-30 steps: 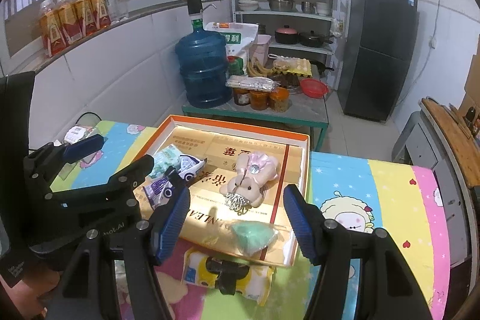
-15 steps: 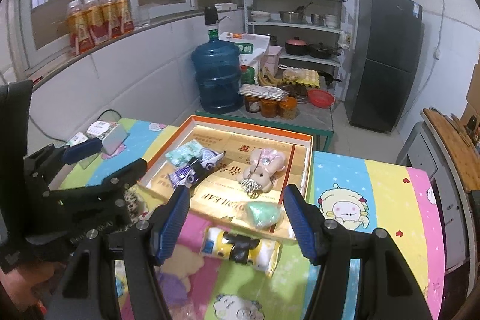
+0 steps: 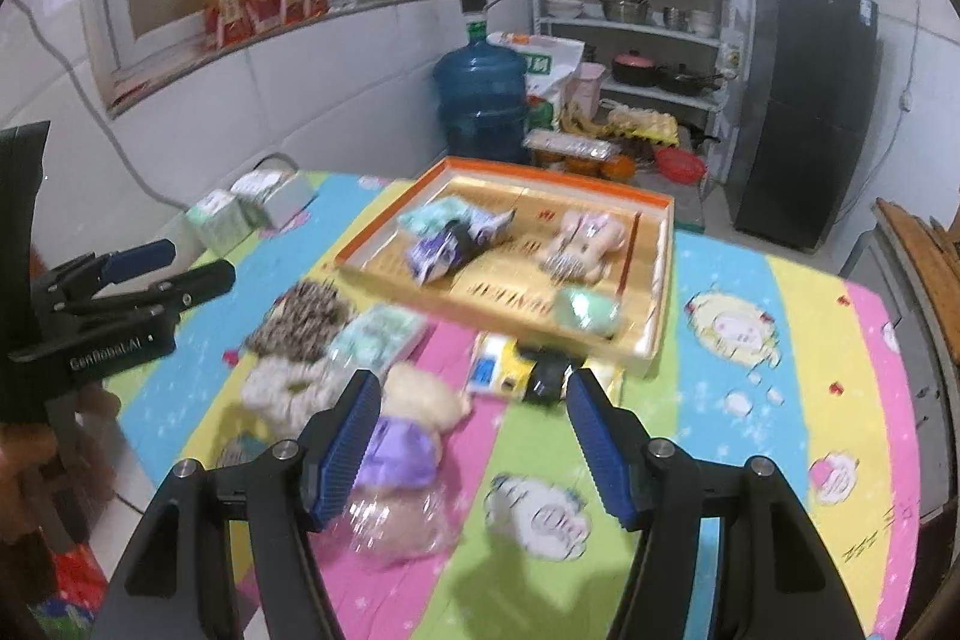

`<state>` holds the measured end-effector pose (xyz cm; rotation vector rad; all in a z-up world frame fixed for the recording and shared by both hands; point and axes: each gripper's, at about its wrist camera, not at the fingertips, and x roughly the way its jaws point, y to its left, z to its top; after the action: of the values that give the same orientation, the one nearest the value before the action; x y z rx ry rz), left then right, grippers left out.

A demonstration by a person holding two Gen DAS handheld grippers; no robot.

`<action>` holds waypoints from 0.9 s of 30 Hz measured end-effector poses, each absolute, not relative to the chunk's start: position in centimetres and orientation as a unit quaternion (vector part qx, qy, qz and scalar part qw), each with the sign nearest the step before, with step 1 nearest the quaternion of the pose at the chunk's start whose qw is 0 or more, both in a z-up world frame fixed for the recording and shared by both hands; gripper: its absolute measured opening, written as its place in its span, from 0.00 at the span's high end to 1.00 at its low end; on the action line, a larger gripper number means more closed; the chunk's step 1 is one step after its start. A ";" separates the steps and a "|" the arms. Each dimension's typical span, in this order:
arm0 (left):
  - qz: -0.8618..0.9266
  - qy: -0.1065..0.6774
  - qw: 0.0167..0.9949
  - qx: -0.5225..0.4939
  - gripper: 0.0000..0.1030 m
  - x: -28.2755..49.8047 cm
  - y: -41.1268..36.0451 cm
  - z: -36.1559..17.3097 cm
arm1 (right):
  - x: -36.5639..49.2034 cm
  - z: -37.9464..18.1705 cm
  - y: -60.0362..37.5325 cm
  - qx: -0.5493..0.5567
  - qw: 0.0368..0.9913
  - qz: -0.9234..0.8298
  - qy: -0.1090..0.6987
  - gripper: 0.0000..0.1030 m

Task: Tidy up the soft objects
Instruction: 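Move both tools back over the remaining soft items on the tablecloth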

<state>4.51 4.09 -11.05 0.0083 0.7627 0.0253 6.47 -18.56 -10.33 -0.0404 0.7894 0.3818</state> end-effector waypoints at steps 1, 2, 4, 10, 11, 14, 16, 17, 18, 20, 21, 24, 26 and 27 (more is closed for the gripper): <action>0.012 0.376 0.926 0.001 0.25 4.0 4.4 -11.7 | 6.1 -10.7 -18.4 -0.019 0.903 0.188 0.385 0.38; 0.009 0.379 0.925 0.000 0.25 3.6 4.6 -12.2 | 5.7 -11.2 -18.2 -0.020 0.901 0.192 0.389 0.38; 0.002 0.385 0.923 -0.003 0.25 2.9 4.8 -13.3 | 5.0 -12.3 -17.8 -0.022 0.896 0.199 0.397 0.38; -0.012 0.404 0.915 -0.014 0.25 2.3 4.5 -16.4 | 3.3 -15.7 -16.6 -0.027 0.879 0.217 0.424 0.38; -0.016 0.407 0.913 -0.015 0.25 2.5 4.2 -16.9 | 3.1 -16.1 -16.3 -0.028 0.877 0.220 0.426 0.38; -0.021 0.409 0.912 -0.015 0.25 3.1 3.4 -17.8 | 2.8 -17.1 -15.8 -0.034 0.872 0.226 0.433 0.38; -0.023 0.412 0.911 -0.019 0.25 3.7 3.2 -18.4 | 2.9 -17.6 -15.7 -0.034 0.869 0.226 0.438 0.38; -0.023 0.415 0.910 -0.020 0.25 4.2 3.1 -18.6 | 3.0 -17.8 -15.6 -0.033 0.868 0.227 0.440 0.38; -0.023 0.417 0.908 -0.021 0.25 4.5 3.0 -18.9 | 3.1 -18.0 -15.6 -0.032 0.867 0.227 0.442 0.38; -0.022 0.423 0.906 -0.023 0.25 5.2 2.9 -19.3 | 3.5 -18.6 -15.6 -0.032 0.864 0.226 0.449 0.38; -0.022 0.425 0.905 -0.022 0.25 5.5 2.9 -19.5 | 3.6 -18.7 -15.7 -0.032 0.863 0.226 0.452 0.38; -0.023 0.431 0.902 -0.021 0.25 6.2 2.7 -20.0 | 3.9 -19.2 -15.5 -0.030 0.859 0.228 0.457 0.38; -0.023 0.436 0.899 -0.020 0.25 6.6 2.6 -20.4 | 4.2 -19.5 -15.2 -0.033 0.858 0.231 0.457 0.38; -0.024 0.439 0.898 -0.020 0.25 6.8 2.5 -20.6 | 4.3 -19.6 -15.0 -0.035 0.857 0.233 0.458 0.38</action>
<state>6.77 2.50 -20.64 -0.0414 0.9099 -0.0488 4.25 -15.03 -19.62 -0.0725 0.9617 0.4902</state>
